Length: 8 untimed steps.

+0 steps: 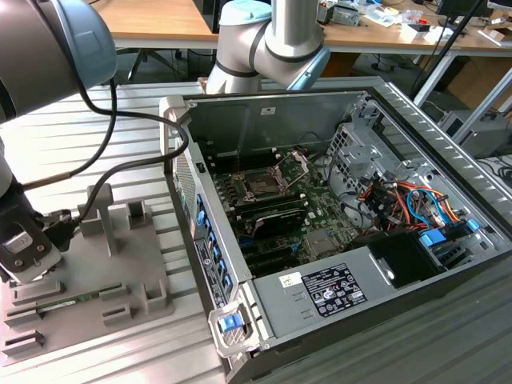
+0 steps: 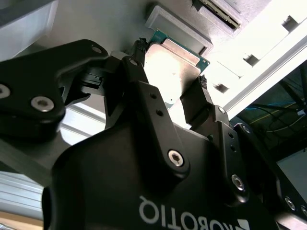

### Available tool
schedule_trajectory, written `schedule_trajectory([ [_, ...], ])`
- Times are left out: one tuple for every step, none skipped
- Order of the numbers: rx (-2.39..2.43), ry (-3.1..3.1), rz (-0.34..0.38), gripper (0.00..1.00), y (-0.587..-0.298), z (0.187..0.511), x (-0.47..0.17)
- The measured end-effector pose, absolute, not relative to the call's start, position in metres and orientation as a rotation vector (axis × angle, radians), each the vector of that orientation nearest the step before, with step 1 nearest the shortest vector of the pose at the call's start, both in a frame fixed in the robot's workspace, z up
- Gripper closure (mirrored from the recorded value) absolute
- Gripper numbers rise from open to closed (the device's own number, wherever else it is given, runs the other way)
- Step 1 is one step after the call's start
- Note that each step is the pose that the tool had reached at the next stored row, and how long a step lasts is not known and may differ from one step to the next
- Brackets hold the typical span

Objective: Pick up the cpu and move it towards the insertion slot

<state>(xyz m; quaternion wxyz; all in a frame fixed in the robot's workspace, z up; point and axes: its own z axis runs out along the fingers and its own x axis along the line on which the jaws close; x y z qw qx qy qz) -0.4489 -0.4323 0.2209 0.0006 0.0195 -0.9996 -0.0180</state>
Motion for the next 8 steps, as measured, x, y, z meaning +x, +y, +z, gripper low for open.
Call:
schedule_trajectory([
  [0.061, -3.139, -0.057, 0.45, -0.4323, 0.2212, -0.4489],
  [0.061, -3.139, -0.057, 0.45, -0.4323, 0.2214, -0.4488],
  [0.061, -3.139, -0.057, 0.45, -0.4323, 0.2217, -0.4489],
  [0.061, -3.139, -0.057, 0.45, -0.4323, 0.2219, -0.4489],
  [0.061, -3.139, -0.057, 0.45, -0.4323, 0.2224, -0.4488],
  [0.061, -3.139, -0.057, 0.45, -0.4323, 0.2231, -0.4489],
  [0.061, -3.139, -0.057, 0.45, -0.4323, 0.2235, -0.4489],
  [0.061, -3.139, -0.057, 0.45, -0.4323, 0.2238, -0.4489],
])
